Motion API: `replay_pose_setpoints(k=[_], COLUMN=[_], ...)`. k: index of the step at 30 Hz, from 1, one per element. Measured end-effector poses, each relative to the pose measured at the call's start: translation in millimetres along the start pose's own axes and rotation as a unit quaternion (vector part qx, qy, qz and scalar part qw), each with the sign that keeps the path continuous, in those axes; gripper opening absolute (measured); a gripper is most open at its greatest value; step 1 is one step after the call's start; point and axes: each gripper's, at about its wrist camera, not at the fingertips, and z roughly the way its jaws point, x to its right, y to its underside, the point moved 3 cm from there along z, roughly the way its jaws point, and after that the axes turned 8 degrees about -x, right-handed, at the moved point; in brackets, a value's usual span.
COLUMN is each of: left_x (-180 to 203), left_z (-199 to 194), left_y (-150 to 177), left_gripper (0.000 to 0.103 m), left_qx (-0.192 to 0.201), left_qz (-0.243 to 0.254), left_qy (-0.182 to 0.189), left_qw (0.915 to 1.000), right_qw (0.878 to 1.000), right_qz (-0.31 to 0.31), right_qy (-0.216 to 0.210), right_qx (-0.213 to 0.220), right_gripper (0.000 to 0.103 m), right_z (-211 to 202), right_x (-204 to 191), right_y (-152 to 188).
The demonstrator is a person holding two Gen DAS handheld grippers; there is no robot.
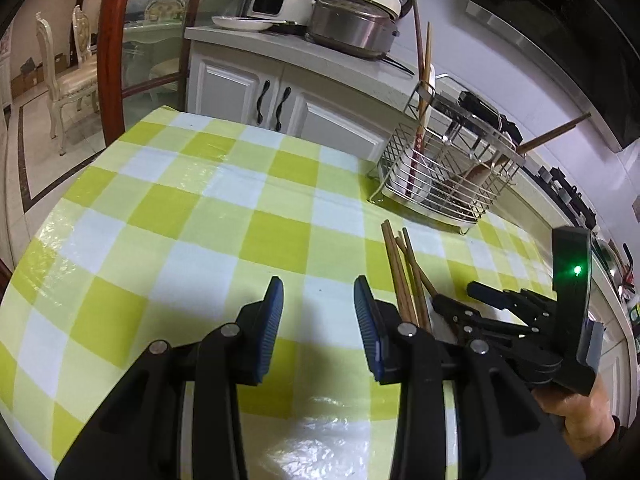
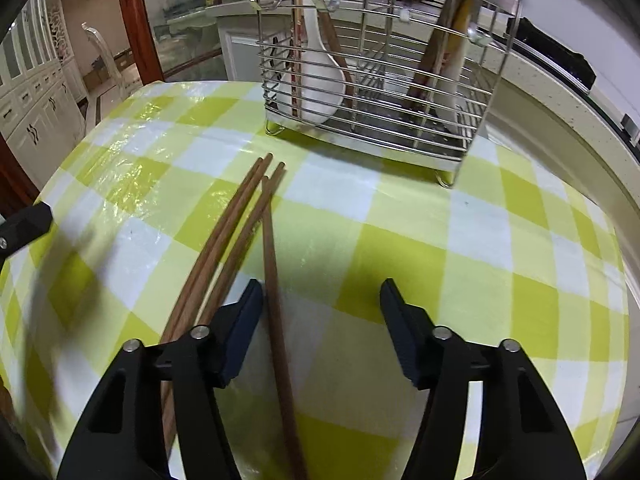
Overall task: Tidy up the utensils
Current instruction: 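Move both tools back down to the remaining chopsticks on the table, then grasp a brown chopstick with the left tool while the right tool grasps another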
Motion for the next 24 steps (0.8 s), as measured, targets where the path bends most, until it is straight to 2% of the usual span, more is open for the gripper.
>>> replay_pose_setpoints(k=[2,4,6,10,14,16,19,24], left_x=[3,7,11,26,46,56,63,67], left_z=[6,13,19,33,52,62,74,91], left_y=[-1,-2,-3,-6,-12,-16,-21,-26], left_gripper=[0.035,0.035,0.035,0.035,0.030,0.030,0.022,0.021], left_qx=[-0.007,-0.014,-0.020,-0.032,-0.048,-0.054,-0.060,-0.070], left_qz=[0.004,0.009,0.013,0.028,0.053,0.066,0.075,0.078], left_qy=[0.002,0.004,0.008,0.015,0.015,0.011,0.000,-0.011], left_qw=[1.0000,0.9999,0.9997,0.9990,0.9973,0.9963,0.9954,0.9945], right_qw=[1.000,1.000,1.000,1.000,0.999,0.999,0.999,0.998], right_qz=[-0.003,-0.002,0.007,0.022,0.034,0.040,0.044,0.053], right_qy=[-0.007,-0.003,0.002,-0.010,-0.010,-0.011,-0.010,-0.014], right_qx=[0.003,0.003,0.004,0.007,0.011,0.012,0.013,0.014], right_gripper=[0.035,0.016,0.010,0.008,0.007,0.007,0.007,0.007], right_z=[-1,0,-1,-4,-6,-8,-12,-18], right_x=[-1,2,9,23,35,41,51,64], right_y=[-2,-6,-5,2,9,13,21,31])
